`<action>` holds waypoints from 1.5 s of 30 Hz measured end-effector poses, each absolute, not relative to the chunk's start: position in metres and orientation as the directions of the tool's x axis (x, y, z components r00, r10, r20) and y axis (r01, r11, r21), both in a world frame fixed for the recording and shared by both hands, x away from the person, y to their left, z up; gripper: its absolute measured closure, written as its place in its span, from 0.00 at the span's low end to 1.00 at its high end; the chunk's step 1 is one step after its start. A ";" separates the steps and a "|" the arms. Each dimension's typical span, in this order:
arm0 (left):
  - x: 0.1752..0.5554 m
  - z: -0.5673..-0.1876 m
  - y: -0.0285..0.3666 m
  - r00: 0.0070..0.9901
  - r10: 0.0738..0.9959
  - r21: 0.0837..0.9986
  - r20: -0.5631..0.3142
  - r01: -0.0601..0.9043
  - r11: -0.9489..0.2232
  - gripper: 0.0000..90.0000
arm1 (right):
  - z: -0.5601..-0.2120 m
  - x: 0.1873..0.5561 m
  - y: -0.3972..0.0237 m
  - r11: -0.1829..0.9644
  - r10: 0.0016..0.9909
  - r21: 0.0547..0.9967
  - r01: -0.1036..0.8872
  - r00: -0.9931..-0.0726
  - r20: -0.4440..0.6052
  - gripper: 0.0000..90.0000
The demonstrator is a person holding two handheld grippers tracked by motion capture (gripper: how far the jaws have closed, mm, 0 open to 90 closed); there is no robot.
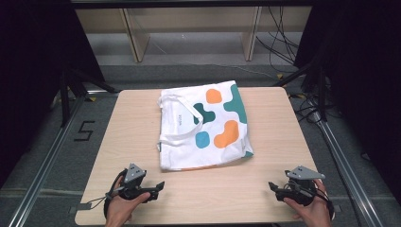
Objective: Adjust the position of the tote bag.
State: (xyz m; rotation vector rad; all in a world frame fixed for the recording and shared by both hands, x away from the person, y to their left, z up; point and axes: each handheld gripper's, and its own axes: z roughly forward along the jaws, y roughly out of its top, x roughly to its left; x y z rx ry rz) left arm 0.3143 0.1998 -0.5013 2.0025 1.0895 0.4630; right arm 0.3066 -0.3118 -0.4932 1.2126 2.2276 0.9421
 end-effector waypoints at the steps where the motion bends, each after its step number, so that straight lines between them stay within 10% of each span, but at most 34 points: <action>1: 0.314 -0.501 0.200 0.563 0.824 0.784 -0.052 0.535 -0.316 0.18 | -0.493 0.307 -0.312 0.386 0.851 0.736 0.556 -0.524 -0.050 0.26; 31: 0.336 -0.506 0.176 0.562 0.823 0.801 -0.084 0.529 -0.280 0.24 | -0.493 0.310 -0.309 0.382 0.863 0.738 0.556 -0.500 -0.070 0.29; 45: 0.357 -0.512 0.168 0.572 0.820 0.781 -0.008 0.515 -0.352 0.56 | -0.494 0.310 -0.306 0.398 0.851 0.730 0.556 -0.520 -0.067 0.29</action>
